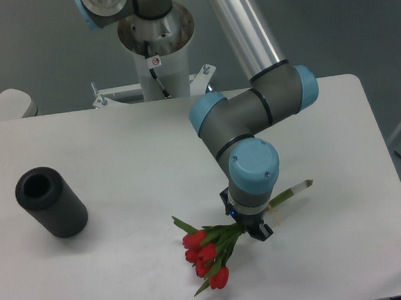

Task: Insert the flowers into the vase
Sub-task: 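Carry the red tulip bunch in the gripper toward the black vase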

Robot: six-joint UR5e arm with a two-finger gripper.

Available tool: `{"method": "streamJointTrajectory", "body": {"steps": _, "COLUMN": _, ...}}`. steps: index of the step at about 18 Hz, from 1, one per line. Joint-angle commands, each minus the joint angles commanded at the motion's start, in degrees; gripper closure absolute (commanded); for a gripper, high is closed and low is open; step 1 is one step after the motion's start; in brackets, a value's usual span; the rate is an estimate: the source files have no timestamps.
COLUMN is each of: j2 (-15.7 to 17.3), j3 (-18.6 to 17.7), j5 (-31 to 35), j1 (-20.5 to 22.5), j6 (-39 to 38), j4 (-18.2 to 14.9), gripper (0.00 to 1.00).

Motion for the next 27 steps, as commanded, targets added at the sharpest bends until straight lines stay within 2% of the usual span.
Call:
{"method": "streamJointTrajectory", "body": {"steps": 7, "j2": 0.0, "j3": -0.17, "j5": -0.26, "j1": -0.09, "j6": -0.17, "j4": -0.18, "gripper": 0.85}}
{"method": "streamJointTrajectory", "body": {"steps": 16, "j2": 1.05, "j3": -1.32, "j5": -5.88, "j1": 0.7, "j6": -1.23, "j4": -0.35, "gripper": 0.91}}
{"method": "streamJointTrajectory", "body": {"steps": 19, "j2": 2.02, "j3": -1.41, "j5": -8.43, "j1": 0.53, "j6": -1.58, "j4": -0.79, "gripper": 0.91}}
{"method": "streamJointTrajectory", "body": {"steps": 22, "j2": 2.63, "j3": -1.93, "j5": -10.54, "j1": 0.0, "j6": -5.61, "j4": -0.7, "gripper": 0.93}}
{"method": "streamJointTrajectory", "body": {"steps": 27, "j2": 4.39, "j3": -2.99, "j5": -20.37, "j1": -0.35, "j6": -9.32, "j4": -0.53, "gripper": 0.94}}
